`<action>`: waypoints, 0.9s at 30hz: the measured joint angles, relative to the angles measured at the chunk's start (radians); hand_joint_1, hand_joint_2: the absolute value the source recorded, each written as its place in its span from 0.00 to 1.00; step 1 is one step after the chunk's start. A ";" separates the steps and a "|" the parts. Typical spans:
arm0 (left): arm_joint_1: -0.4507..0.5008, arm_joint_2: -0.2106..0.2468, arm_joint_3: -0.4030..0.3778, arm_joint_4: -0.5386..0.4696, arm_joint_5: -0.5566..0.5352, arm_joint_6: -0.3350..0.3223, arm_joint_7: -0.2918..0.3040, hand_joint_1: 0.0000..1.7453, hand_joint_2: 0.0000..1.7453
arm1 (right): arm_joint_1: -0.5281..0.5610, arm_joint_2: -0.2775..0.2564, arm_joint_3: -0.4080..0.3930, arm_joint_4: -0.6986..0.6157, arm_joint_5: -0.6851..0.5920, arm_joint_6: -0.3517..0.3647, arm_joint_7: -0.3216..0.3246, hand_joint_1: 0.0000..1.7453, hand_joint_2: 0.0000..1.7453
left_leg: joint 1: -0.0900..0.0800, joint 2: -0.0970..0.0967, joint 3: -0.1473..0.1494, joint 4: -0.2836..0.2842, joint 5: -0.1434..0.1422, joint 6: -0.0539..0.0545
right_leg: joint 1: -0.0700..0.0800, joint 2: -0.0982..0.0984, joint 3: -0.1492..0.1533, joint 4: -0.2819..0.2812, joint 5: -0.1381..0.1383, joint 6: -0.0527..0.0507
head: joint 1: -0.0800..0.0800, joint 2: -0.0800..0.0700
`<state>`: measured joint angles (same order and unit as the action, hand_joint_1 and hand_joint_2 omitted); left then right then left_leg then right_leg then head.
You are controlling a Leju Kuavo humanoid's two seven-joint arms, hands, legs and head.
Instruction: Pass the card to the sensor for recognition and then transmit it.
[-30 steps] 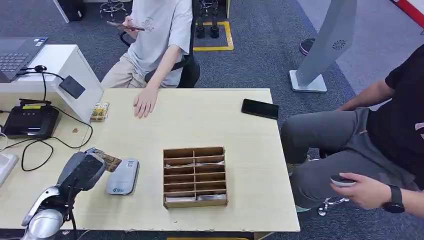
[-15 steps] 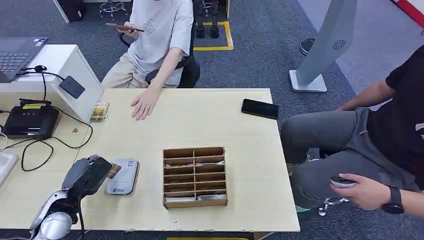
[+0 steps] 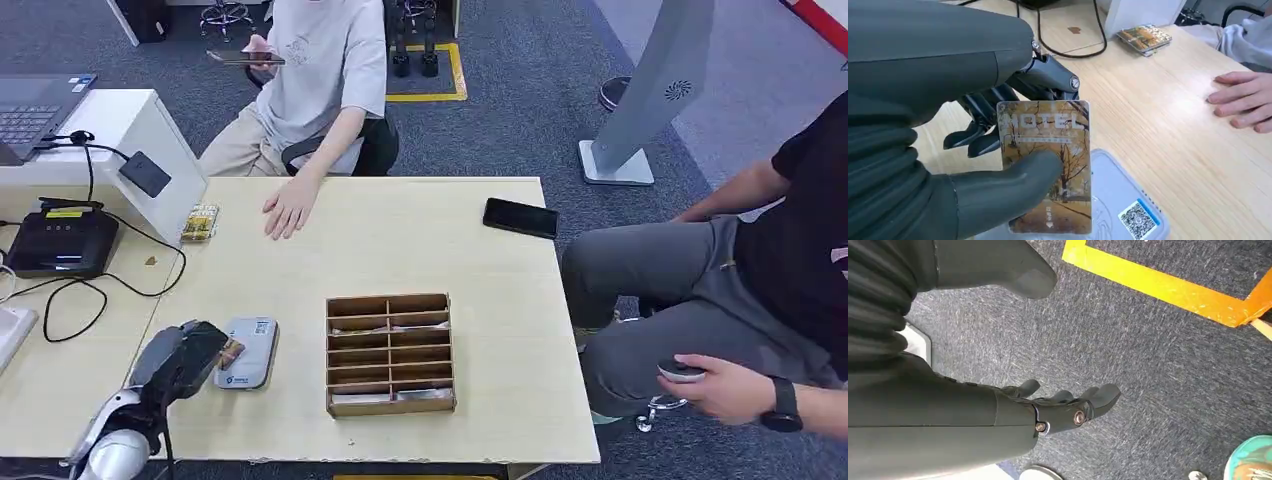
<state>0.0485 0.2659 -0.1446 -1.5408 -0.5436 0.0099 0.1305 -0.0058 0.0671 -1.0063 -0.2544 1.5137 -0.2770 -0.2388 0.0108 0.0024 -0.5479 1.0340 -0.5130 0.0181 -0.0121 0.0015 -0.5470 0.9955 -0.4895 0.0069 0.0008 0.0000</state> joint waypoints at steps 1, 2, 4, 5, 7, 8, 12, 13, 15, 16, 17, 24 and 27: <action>0.000 -0.003 0.000 0.003 -0.001 0.000 -0.003 1.00 1.00 | 0.000 0.000 0.000 0.000 0.000 0.000 0.000 0.00 1.00 | 0.000 0.000 0.000 0.000 0.000 0.000 | 0.000 0.000 0.000 0.000 0.000 0.000 | 0.000 0.000; 0.000 -0.005 0.001 0.005 -0.001 0.000 -0.003 1.00 1.00 | 0.000 0.000 0.001 0.000 0.000 0.000 -0.002 0.00 1.00 | 0.000 0.000 0.000 0.000 0.000 0.000 | 0.000 0.000 0.000 0.000 0.000 0.000 | 0.000 0.000; 0.000 -0.008 0.002 0.008 -0.001 0.000 -0.004 1.00 1.00 | 0.000 0.000 0.001 0.000 0.000 -0.002 -0.004 0.00 1.00 | 0.000 0.000 0.000 0.000 0.000 0.000 | 0.000 0.000 0.000 0.000 0.000 0.000 | 0.000 0.000; 0.001 -0.009 0.002 0.011 -0.002 0.001 -0.004 1.00 1.00 | 0.000 0.000 0.001 0.000 0.000 -0.003 -0.005 0.00 1.00 | 0.000 0.000 0.000 0.000 0.000 0.000 | 0.000 0.000 0.000 0.000 0.000 0.000 | 0.000 0.000; 0.002 -0.012 0.003 0.013 -0.012 0.006 -0.002 1.00 1.00 | 0.000 0.000 0.002 0.000 0.000 -0.003 -0.006 0.00 1.00 | 0.000 0.000 0.000 0.000 0.000 0.000 | 0.000 0.000 0.000 0.000 0.000 0.000 | 0.000 0.000; 0.002 -0.014 0.003 0.016 -0.020 0.009 0.001 1.00 1.00 | 0.000 0.000 0.002 0.000 0.000 -0.003 -0.006 0.00 1.00 | 0.000 0.000 0.000 0.000 0.000 0.000 | 0.000 0.000 0.000 0.000 0.000 0.000 | 0.000 0.000; 0.002 -0.018 0.003 0.029 -0.048 0.010 0.008 1.00 1.00 | 0.000 0.000 0.009 0.000 0.000 -0.003 -0.006 0.00 1.00 | 0.000 0.000 0.000 0.000 0.000 0.000 | 0.000 0.000 0.000 0.000 0.000 0.000 | 0.000 0.000; 0.002 -0.019 0.003 0.032 -0.053 0.011 0.009 1.00 1.00 | 0.000 0.000 0.011 0.000 0.000 -0.003 -0.006 0.00 1.00 | 0.000 0.000 0.000 0.000 0.000 0.000 | 0.000 0.000 0.000 0.000 0.000 0.000 | 0.000 0.000; 0.002 -0.022 0.003 0.038 -0.059 0.014 0.010 1.00 1.00 | 0.000 0.000 0.016 0.000 0.000 -0.003 -0.006 0.00 1.00 | 0.000 0.000 0.000 0.000 0.000 0.000 | 0.000 0.000 0.000 0.000 0.000 0.000 | 0.000 0.000; 0.002 -0.023 0.003 0.040 -0.061 0.015 0.010 1.00 1.00 | 0.000 0.000 0.017 0.000 0.000 -0.003 -0.006 0.00 1.00 | 0.000 0.000 0.000 0.000 0.000 0.000 | 0.000 0.000 0.000 0.000 0.000 0.000 | 0.000 0.000; 0.002 -0.024 0.003 0.044 -0.064 0.018 0.011 1.00 1.00 | 0.000 0.000 0.019 0.000 0.000 -0.003 -0.006 0.00 1.00 | 0.000 0.000 0.000 0.000 0.000 0.000 | 0.000 0.000 0.001 0.000 0.000 0.000 | 0.000 0.000; 0.003 -0.034 0.003 0.062 -0.070 0.028 0.013 1.00 1.00 | 0.000 0.000 0.023 0.001 0.000 -0.006 -0.010 0.00 1.00 | 0.000 0.000 0.001 0.000 0.000 0.000 | 0.000 0.000 0.001 0.000 0.000 0.000 | 0.000 0.000; 0.003 -0.038 0.003 0.066 -0.073 0.028 0.013 1.00 1.00 | 0.000 0.000 0.023 0.002 0.000 -0.006 -0.010 0.00 1.00 | 0.000 0.000 0.001 0.000 0.000 0.000 | 0.000 0.000 0.001 0.000 0.000 0.000 | 0.000 0.000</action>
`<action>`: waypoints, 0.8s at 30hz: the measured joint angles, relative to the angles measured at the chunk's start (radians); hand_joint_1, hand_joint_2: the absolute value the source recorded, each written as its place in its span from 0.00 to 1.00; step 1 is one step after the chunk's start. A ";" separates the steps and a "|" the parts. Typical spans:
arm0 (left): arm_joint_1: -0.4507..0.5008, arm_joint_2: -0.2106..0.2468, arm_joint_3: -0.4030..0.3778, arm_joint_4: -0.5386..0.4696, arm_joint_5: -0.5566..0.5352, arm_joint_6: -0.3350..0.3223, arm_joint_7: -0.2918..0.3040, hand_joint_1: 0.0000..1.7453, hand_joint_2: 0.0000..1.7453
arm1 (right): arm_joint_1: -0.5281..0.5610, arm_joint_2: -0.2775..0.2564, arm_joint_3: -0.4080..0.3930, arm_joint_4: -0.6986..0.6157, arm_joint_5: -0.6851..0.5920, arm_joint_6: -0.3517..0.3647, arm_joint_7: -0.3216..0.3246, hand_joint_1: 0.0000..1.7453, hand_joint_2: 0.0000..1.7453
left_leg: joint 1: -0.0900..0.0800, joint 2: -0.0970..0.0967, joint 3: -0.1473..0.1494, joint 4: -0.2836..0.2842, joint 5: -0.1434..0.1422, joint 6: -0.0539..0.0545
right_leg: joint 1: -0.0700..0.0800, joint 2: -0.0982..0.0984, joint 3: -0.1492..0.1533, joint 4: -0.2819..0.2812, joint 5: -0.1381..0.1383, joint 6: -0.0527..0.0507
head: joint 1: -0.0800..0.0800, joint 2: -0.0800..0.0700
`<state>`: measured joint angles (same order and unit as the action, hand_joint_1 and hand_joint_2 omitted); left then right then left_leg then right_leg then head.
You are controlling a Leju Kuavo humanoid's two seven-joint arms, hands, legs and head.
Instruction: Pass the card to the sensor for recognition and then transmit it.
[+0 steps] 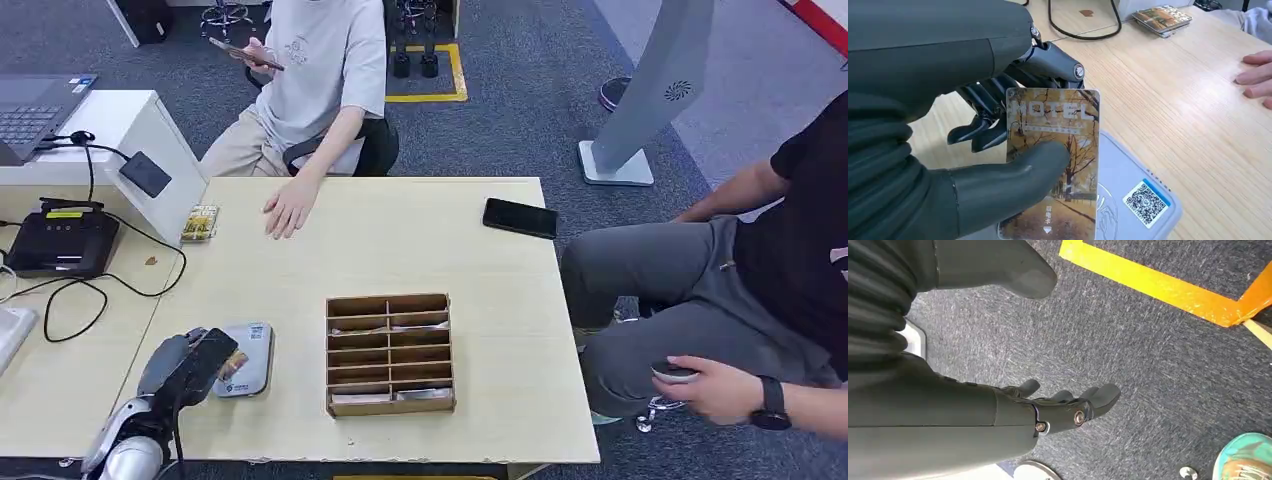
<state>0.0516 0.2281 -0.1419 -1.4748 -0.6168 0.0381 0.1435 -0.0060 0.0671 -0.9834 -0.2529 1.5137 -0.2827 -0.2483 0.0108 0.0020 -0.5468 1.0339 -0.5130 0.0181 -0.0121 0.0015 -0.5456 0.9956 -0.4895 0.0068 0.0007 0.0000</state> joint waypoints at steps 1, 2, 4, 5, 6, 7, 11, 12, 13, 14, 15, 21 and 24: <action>0.000 -0.001 0.000 0.002 0.000 0.001 0.000 1.00 1.00 | 0.000 0.000 0.000 0.000 0.000 0.000 0.000 0.00 1.00 | 0.000 0.000 0.000 0.000 0.000 0.000 | 0.000 0.000 0.000 0.000 0.000 0.000 | 0.000 0.000; 0.000 -0.002 0.000 0.003 -0.001 0.002 0.000 1.00 1.00 | 0.000 0.000 0.000 0.000 0.000 0.000 0.000 0.00 1.00 | 0.000 0.000 0.000 0.000 0.000 0.000 | 0.000 0.000 0.000 0.000 0.000 0.000 | 0.000 0.000; 0.001 -0.004 0.000 0.003 0.001 0.005 -0.001 1.00 1.00 | 0.000 0.000 0.000 0.001 0.000 0.000 0.000 0.00 1.00 | 0.000 0.000 0.000 0.000 0.000 0.000 | 0.000 0.000 0.000 0.000 0.000 0.000 | 0.000 0.000; 0.001 -0.005 0.000 0.003 0.010 0.009 -0.009 1.00 1.00 | 0.000 0.000 0.000 0.002 0.000 0.000 0.000 0.00 1.00 | 0.000 0.000 0.000 0.000 0.000 0.000 | 0.000 0.000 0.000 0.000 0.000 0.000 | 0.000 0.000; 0.001 -0.006 0.002 0.003 0.020 0.013 -0.014 1.00 1.00 | 0.000 0.000 0.000 0.002 0.000 0.000 0.001 0.00 1.00 | 0.000 0.000 0.000 0.000 0.000 0.000 | 0.000 0.000 0.000 0.000 0.000 0.000 | 0.000 0.000; 0.001 -0.009 0.002 0.003 0.030 0.013 -0.020 1.00 1.00 | 0.000 0.000 0.000 0.002 0.000 0.000 0.001 0.00 1.00 | 0.000 0.000 0.000 0.000 0.000 0.000 | 0.000 0.000 0.000 0.000 0.000 0.000 | 0.000 0.000; -0.001 -0.016 0.008 -0.005 0.102 0.011 -0.044 1.00 1.00 | 0.000 0.000 0.000 0.003 0.000 0.000 0.000 0.00 1.00 | 0.000 0.000 0.001 0.000 0.000 0.000 | 0.000 0.000 0.000 0.000 0.000 0.000 | 0.000 0.000; -0.003 -0.018 0.008 -0.012 0.121 0.006 -0.049 1.00 1.00 | 0.000 0.000 0.000 0.003 0.000 -0.001 -0.001 0.00 1.00 | 0.000 0.000 0.001 0.000 0.000 0.000 | 0.000 0.000 0.000 0.000 0.000 0.000 | 0.000 0.000; -0.004 -0.019 0.009 -0.016 0.143 0.002 -0.055 1.00 1.00 | 0.000 0.000 0.000 0.003 0.000 -0.003 -0.003 0.00 1.00 | 0.000 0.000 0.001 0.000 0.000 0.000 | 0.000 0.000 0.000 0.000 0.000 0.000 | 0.000 0.000; -0.006 -0.021 0.012 -0.021 0.185 -0.005 -0.070 1.00 1.00 | 0.000 0.000 0.000 0.003 0.000 -0.006 -0.004 0.00 1.00 | 0.000 0.000 0.001 0.000 0.000 0.000 | 0.000 0.000 0.000 0.000 0.000 0.000 | 0.000 0.000; -0.008 -0.022 0.014 -0.025 0.223 -0.008 -0.080 1.00 1.00 | 0.000 0.000 0.001 0.003 0.000 -0.010 -0.004 0.00 1.00 | 0.000 0.000 0.001 0.000 0.000 0.000 | 0.000 0.000 0.000 0.000 0.000 0.000 | 0.000 0.000; -0.076 -0.023 0.031 -0.047 0.374 0.002 -0.122 1.00 1.00 | -0.004 -0.001 0.003 0.009 0.000 -0.017 -0.004 0.00 1.00 | 0.000 0.000 0.000 0.000 0.001 0.000 | 0.000 0.000 0.000 0.000 0.000 0.000 | 0.000 0.000; -0.131 -0.022 0.040 -0.056 0.417 0.034 -0.147 1.00 1.00 | -0.006 -0.001 0.007 0.012 0.000 -0.025 0.000 0.00 1.00 | 0.000 -0.001 0.000 0.000 0.002 0.000 | 0.000 0.000 0.000 0.000 0.001 0.000 | 0.000 0.000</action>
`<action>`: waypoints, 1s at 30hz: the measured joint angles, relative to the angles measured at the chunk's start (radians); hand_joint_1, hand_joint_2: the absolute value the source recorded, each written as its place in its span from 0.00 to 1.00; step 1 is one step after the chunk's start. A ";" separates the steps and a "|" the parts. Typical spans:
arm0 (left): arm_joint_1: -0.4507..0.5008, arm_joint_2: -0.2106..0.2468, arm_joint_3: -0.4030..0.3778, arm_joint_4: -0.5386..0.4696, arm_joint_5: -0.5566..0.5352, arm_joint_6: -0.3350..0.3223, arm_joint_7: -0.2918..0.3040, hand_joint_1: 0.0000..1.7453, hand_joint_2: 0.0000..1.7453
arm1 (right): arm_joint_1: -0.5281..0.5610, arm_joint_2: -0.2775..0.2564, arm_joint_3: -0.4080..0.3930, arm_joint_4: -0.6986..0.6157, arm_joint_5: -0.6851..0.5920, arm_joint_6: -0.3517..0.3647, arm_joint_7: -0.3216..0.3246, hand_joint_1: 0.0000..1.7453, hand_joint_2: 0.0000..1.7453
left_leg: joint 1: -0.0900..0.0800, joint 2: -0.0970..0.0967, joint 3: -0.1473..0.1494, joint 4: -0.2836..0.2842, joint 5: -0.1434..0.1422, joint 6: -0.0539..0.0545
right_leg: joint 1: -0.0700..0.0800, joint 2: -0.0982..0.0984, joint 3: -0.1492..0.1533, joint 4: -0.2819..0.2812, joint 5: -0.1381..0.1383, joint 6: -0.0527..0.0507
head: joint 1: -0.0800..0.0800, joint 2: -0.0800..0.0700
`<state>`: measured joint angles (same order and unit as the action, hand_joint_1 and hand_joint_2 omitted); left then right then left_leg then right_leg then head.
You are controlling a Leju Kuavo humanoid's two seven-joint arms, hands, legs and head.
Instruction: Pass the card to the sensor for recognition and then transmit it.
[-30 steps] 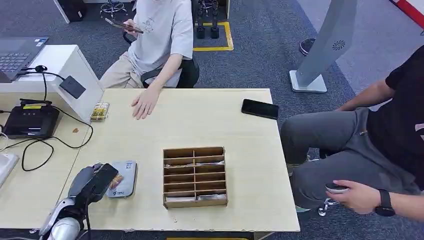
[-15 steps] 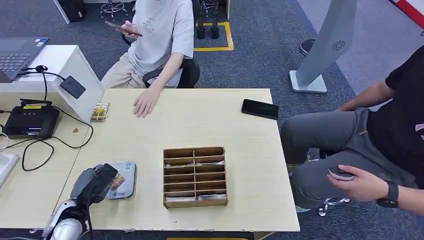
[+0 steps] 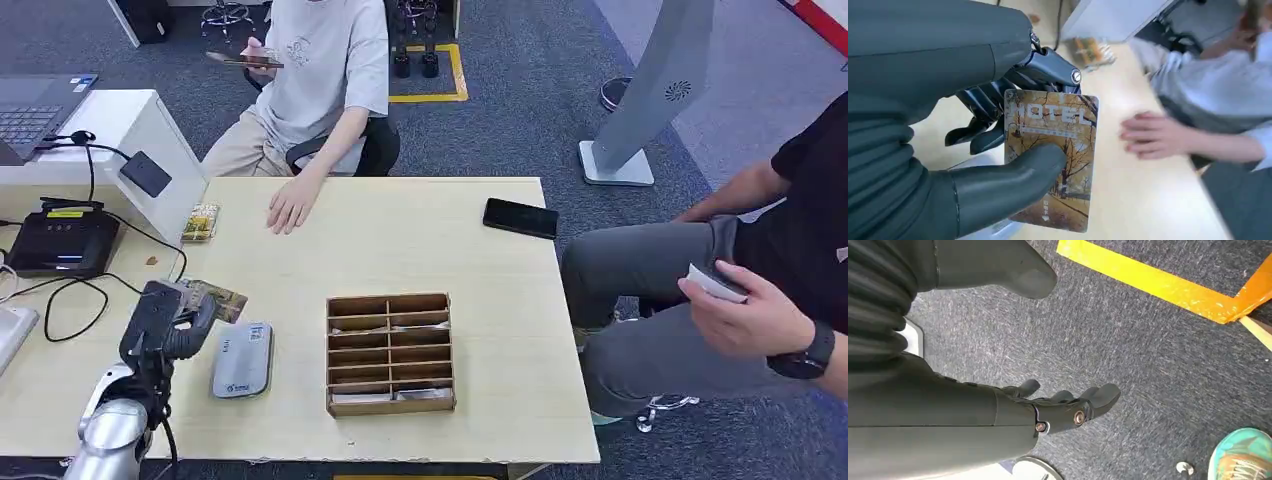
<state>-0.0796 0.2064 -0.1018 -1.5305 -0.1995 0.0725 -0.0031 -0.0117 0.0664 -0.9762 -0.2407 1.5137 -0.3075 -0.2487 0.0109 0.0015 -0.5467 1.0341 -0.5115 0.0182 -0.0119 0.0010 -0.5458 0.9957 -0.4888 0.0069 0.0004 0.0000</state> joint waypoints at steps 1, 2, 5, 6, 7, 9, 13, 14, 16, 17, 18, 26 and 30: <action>-0.021 0.003 0.002 -0.003 0.005 0.014 -0.008 1.00 1.00 | 0.000 0.000 0.004 0.001 0.000 -0.002 0.002 0.00 1.00 | 0.000 0.000 0.000 0.000 0.000 0.000 | 0.000 0.000 0.000 0.000 0.000 0.000 | 0.000 0.000; -0.045 0.006 0.003 -0.006 0.006 0.030 -0.017 1.00 1.00 | -0.001 0.000 0.008 0.002 0.000 -0.002 0.005 0.00 1.00 | 0.000 0.000 0.000 0.000 0.000 0.000 | 0.000 0.000 0.000 0.000 0.000 0.000 | 0.000 0.000; -0.110 0.018 0.003 -0.010 -0.018 0.075 -0.045 1.00 1.00 | -0.004 0.000 0.019 0.005 0.000 -0.002 0.008 0.00 1.00 | 0.000 0.000 0.000 0.000 0.001 0.000 | 0.000 0.000 0.000 0.000 0.001 0.000 | 0.000 0.000; -0.129 0.020 0.003 -0.010 -0.036 0.093 -0.054 1.00 1.00 | -0.006 0.000 0.020 0.005 0.000 0.000 0.009 0.00 1.00 | 0.000 0.000 0.000 0.000 0.001 0.000 | 0.000 0.000 0.000 0.000 0.001 -0.001 | 0.000 0.000; -0.145 0.024 0.003 -0.010 -0.058 0.113 -0.063 1.00 1.00 | -0.007 0.000 0.023 0.006 0.000 0.001 0.011 0.00 1.00 | 0.000 0.000 0.000 0.000 0.001 0.000 | 0.000 0.000 0.000 0.000 0.001 -0.001 | 0.000 0.000; -0.184 0.032 0.002 -0.010 -0.148 0.167 -0.076 1.00 1.00 | -0.010 0.000 0.036 0.007 0.000 0.007 0.018 0.00 1.00 | 0.000 0.000 0.000 0.000 0.001 0.000 | 0.000 0.000 0.000 0.000 0.001 -0.001 | 0.001 0.000; -0.231 0.044 -0.002 -0.008 -0.285 0.223 -0.082 1.00 1.00 | -0.017 0.000 0.051 0.009 0.000 0.015 0.018 0.00 1.00 | 0.000 0.000 0.000 0.000 0.001 0.000 | 0.000 0.001 -0.001 0.000 0.001 -0.001 | 0.000 0.000; -0.248 0.048 -0.009 0.000 -0.336 0.233 -0.080 1.00 1.00 | -0.019 0.000 0.060 0.009 0.000 0.016 0.018 0.00 1.00 | 0.000 0.000 0.000 0.000 0.001 0.000 | 0.000 0.000 -0.001 0.000 0.001 -0.001 | 0.000 0.000; -0.281 0.059 -0.026 0.025 -0.468 0.259 -0.069 1.00 1.00 | -0.023 0.000 0.071 0.010 0.000 0.019 0.018 0.00 1.00 | 0.000 0.000 -0.001 0.000 0.001 0.000 | 0.000 0.000 -0.001 0.000 0.001 -0.001 | 0.000 0.000; -0.305 0.068 -0.041 0.046 -0.577 0.285 -0.063 1.00 1.00 | -0.027 0.000 0.076 0.010 0.000 0.019 0.018 0.00 1.00 | 0.000 0.000 0.000 0.000 0.001 0.000 | 0.000 0.000 -0.001 0.000 0.001 -0.001 | 0.000 0.000; -0.323 0.077 -0.057 0.066 -0.657 0.312 -0.058 1.00 1.00 | -0.029 -0.001 0.082 0.010 0.000 0.022 0.018 0.00 1.00 | 0.000 0.000 0.000 0.000 0.001 0.000 | 0.000 0.001 -0.001 0.000 0.002 -0.001 | 0.000 0.000; -0.382 0.120 -0.126 0.166 -0.804 0.379 -0.058 1.00 1.00 | -0.033 -0.009 0.106 0.011 0.000 0.026 0.020 0.00 1.00 | 0.000 0.001 -0.001 0.000 0.002 0.000 | 0.000 0.002 -0.002 0.000 0.002 -0.002 | 0.000 0.000; -0.386 0.128 -0.145 0.194 -0.840 0.384 -0.048 1.00 1.00 | -0.033 -0.012 0.115 0.015 0.000 0.026 0.025 0.00 1.00 | 0.000 0.002 -0.001 0.000 0.002 0.000 | 0.000 0.002 -0.003 0.000 0.002 -0.001 | 0.000 0.000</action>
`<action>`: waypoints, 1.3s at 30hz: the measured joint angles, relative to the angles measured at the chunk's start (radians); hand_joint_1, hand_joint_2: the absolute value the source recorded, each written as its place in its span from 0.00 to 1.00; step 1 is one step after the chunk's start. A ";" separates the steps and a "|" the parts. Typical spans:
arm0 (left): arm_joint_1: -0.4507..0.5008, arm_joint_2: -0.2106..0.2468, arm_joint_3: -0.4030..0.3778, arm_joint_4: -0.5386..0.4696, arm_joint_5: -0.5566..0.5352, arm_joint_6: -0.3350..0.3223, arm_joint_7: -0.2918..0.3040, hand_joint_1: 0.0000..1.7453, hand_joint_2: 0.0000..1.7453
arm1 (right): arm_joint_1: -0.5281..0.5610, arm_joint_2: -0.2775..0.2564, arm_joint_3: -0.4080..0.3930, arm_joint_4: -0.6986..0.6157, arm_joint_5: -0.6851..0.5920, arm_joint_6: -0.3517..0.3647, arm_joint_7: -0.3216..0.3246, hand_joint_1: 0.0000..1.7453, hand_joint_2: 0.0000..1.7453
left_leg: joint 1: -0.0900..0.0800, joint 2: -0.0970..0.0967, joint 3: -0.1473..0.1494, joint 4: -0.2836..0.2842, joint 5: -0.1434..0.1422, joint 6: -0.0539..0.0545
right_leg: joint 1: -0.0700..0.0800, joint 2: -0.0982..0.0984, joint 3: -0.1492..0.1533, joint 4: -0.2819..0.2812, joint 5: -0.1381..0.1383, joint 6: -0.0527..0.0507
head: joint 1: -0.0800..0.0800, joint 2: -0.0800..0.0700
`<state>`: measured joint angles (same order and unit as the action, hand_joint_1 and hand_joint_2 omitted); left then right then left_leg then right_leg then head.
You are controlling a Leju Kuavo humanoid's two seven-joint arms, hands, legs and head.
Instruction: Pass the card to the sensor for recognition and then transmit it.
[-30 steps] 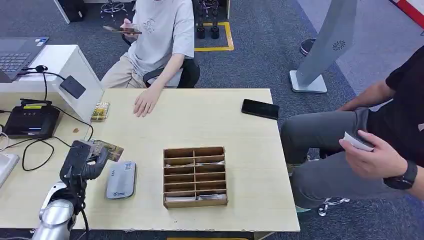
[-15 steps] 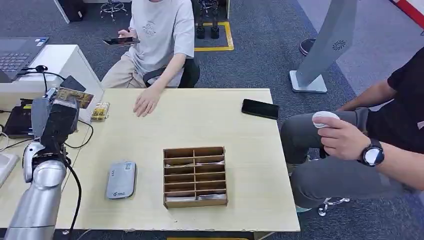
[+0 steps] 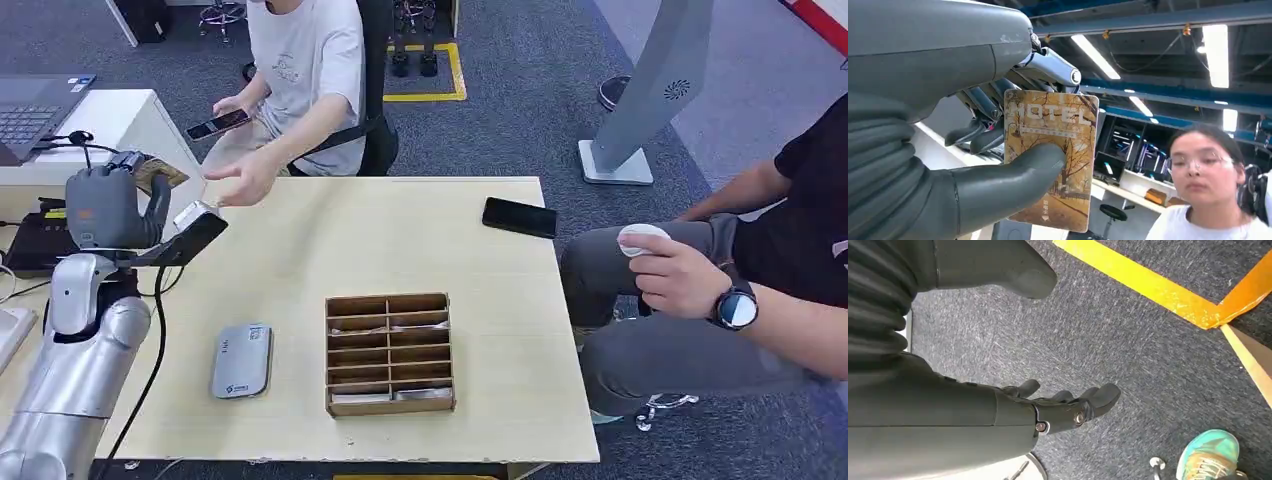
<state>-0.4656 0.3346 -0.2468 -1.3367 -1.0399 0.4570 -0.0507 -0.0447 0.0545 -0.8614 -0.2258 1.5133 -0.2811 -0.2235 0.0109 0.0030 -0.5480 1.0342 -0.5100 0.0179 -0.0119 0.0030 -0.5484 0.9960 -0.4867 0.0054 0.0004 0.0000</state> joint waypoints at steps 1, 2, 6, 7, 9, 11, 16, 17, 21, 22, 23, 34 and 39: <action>-0.002 0.000 -0.003 0.005 -0.001 0.000 0.000 1.00 1.00 | 0.000 0.000 0.002 0.000 0.000 0.000 0.000 0.00 1.00 | 0.000 0.000 0.000 0.000 0.000 0.000 | 0.000 0.000 0.000 0.000 0.000 0.000 | 0.000 0.000; -0.003 0.000 -0.007 0.013 -0.001 0.000 0.001 1.00 1.00 | 0.000 0.000 0.003 0.001 0.000 0.000 0.000 0.00 1.00 | 0.000 0.000 0.000 0.000 0.000 0.000 | 0.000 0.000 0.000 0.000 0.000 0.000 | 0.000 0.000; -0.005 0.000 -0.015 0.029 0.008 0.000 0.000 1.00 1.00 | -0.001 0.000 0.003 0.004 -0.001 0.000 -0.002 0.00 1.00 | 0.000 0.000 0.000 0.000 0.000 0.000 | 0.000 0.000 0.000 0.000 0.000 0.000 | 0.000 0.000; -0.006 0.000 -0.016 0.032 0.012 -0.001 -0.001 1.00 1.00 | -0.001 0.000 0.003 0.004 -0.001 0.000 -0.003 0.00 1.00 | 0.000 0.000 0.000 0.000 0.000 0.000 | 0.000 0.000 0.000 0.000 0.000 0.000 | 0.000 0.000; -0.007 0.000 -0.017 0.034 0.028 -0.002 -0.010 1.00 1.00 | -0.001 0.000 0.004 0.004 -0.001 0.000 -0.003 0.00 1.00 | 0.000 0.000 0.000 0.000 0.000 0.000 | 0.000 0.000 0.000 0.000 0.000 0.000 | 0.000 0.000; -0.007 -0.001 -0.018 0.035 0.045 -0.008 -0.017 1.00 1.00 | -0.001 0.000 0.004 0.004 -0.002 0.000 -0.003 0.00 1.00 | 0.000 0.000 0.000 0.000 0.000 0.000 | 0.000 0.000 0.000 0.000 0.000 0.000 | 0.000 0.000; -0.008 -0.005 -0.024 0.036 0.102 -0.042 -0.034 0.00 1.00 | -0.001 -0.001 0.004 0.004 -0.002 0.000 0.000 0.00 1.00 | 0.000 0.001 -0.001 0.000 0.000 0.000 | 0.000 0.001 -0.001 0.000 0.000 0.000 | 0.000 0.000; -0.009 -0.005 -0.026 0.036 0.108 -0.047 -0.035 0.00 1.00 | -0.001 -0.002 0.004 0.004 -0.002 0.000 0.000 0.00 1.00 | 0.000 0.000 -0.001 0.000 0.000 0.000 | 0.000 0.001 -0.001 0.000 0.000 0.000 | 0.000 0.000; -0.011 -0.008 -0.034 0.035 0.143 -0.073 -0.042 0.00 1.00 | -0.001 -0.003 0.004 0.004 -0.003 0.000 0.000 0.00 1.00 | 0.000 0.000 -0.001 0.000 0.000 0.000 | 0.000 0.001 -0.001 0.000 0.000 0.000 | 0.000 0.000; -0.011 -0.008 -0.034 0.034 0.151 -0.082 -0.042 0.00 1.00 | -0.001 -0.004 0.004 0.004 -0.003 0.000 0.000 0.00 1.00 | 0.000 0.000 -0.001 0.000 0.000 0.000 | 0.000 0.001 -0.001 0.000 0.000 0.000 | 0.000 0.000; -0.011 -0.009 -0.035 0.033 0.158 -0.087 -0.043 0.00 1.00 | 0.000 -0.004 0.004 0.004 -0.003 0.000 0.000 0.00 1.00 | 0.000 0.000 -0.001 0.000 0.000 0.000 | 0.000 0.001 -0.001 0.000 0.000 0.000 | 0.000 0.000; 0.059 0.011 -0.048 -0.118 0.445 -0.392 -0.117 0.00 1.00 | 0.011 -0.007 0.003 0.003 -0.010 -0.003 -0.009 0.00 1.00 | 0.000 0.001 -0.001 0.000 0.000 0.000 | 0.000 0.001 -0.001 0.000 0.000 0.000 | 0.000 0.000; 0.152 0.050 -0.108 -0.300 0.494 -0.518 -0.130 0.00 1.00 | 0.030 -0.014 0.001 0.003 -0.016 -0.002 -0.009 0.00 1.00 | 0.000 0.000 -0.003 0.000 0.000 0.000 | 0.000 0.000 -0.003 0.000 0.000 0.000 | 0.000 0.000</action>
<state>-0.3135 0.3845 -0.3551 -1.6372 -0.5455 -0.0609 -0.1804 -0.0145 0.0405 -0.8602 -0.2228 1.4969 -0.2835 -0.2327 0.0109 0.0034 -0.5512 1.0342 -0.5102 0.0180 -0.0119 0.0033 -0.5511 0.9957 -0.4868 0.0056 0.0008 0.0000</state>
